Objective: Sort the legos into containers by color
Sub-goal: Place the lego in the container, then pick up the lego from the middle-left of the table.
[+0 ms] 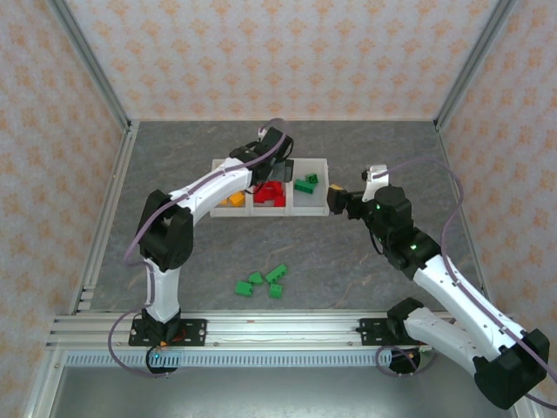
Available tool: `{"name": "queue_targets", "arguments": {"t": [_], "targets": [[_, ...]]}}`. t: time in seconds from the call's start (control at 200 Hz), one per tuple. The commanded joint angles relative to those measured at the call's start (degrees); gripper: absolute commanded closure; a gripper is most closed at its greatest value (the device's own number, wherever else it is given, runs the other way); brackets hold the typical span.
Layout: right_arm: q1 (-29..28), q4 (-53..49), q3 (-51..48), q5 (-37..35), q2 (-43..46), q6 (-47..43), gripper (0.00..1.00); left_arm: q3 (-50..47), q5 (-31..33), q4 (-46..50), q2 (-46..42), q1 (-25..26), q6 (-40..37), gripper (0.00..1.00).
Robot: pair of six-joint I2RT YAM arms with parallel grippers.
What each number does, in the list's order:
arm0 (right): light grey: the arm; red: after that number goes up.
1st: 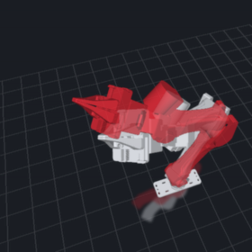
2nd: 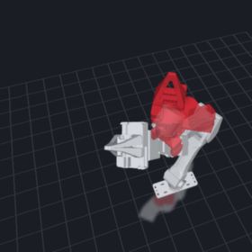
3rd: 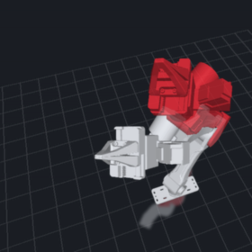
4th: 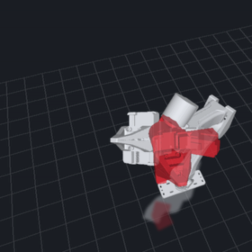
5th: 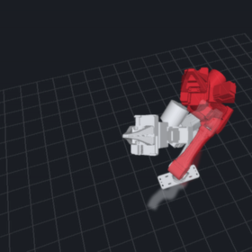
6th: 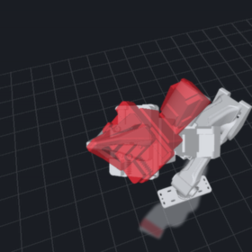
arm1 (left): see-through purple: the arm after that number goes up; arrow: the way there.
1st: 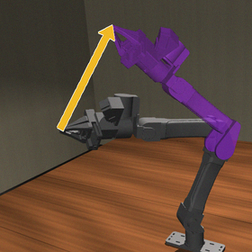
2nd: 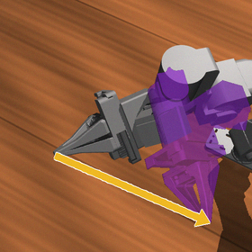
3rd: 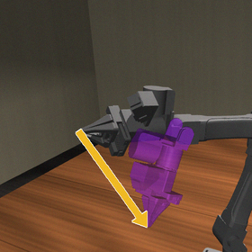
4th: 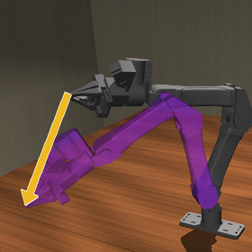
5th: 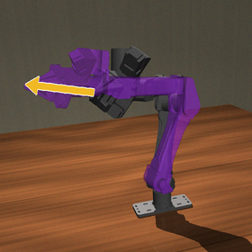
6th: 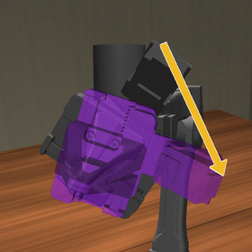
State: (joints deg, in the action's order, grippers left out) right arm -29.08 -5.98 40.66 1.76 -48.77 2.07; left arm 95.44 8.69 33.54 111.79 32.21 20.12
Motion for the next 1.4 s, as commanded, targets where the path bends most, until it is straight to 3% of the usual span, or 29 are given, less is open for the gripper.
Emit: {"name": "queue_targets", "arguments": {"t": [0.0,0.21,0.35,0.646,0.846,1.036,1.397], "targets": [[0.08,3.00,-0.83,0.92,1.90,-0.14,0.00,-4.75,1.27,-0.42,-8.64,0.14,-1.35,0.00],[0.03,4.66,-1.99,-7.12,3.05,2.05,0.00,-18.59,-3.46,-2.34,-19.24,1.92,-1.18,0.01],[0.08,3.53,-1.70,-13.79,4.08,5.63,0.00,-26.24,-5.53,-2.18,-23.48,8.00,-1.71,0.01],[0.08,-0.15,-4.84,-10.09,9.92,9.32,0.00,-26.87,-8.08,4.40,-16.98,22.24,-1.15,0.02],[0.08,0.52,-10.15,-11.49,16.23,11.75,0.00,-23.46,-7.04,7.96,-9.96,24.53,-1.06,0.16],[0.08,1.08,-10.08,-12.13,15.27,10.57,0.00,-22.46,-7.26,9.35,-6.68,26.04,-0.97,0.23],[0.08,1.10,-9.77,-12.69,12.83,9.81,0.00,-25.73,-12.55,8.74,-6.76,26.95,-0.91,0.28]]}}
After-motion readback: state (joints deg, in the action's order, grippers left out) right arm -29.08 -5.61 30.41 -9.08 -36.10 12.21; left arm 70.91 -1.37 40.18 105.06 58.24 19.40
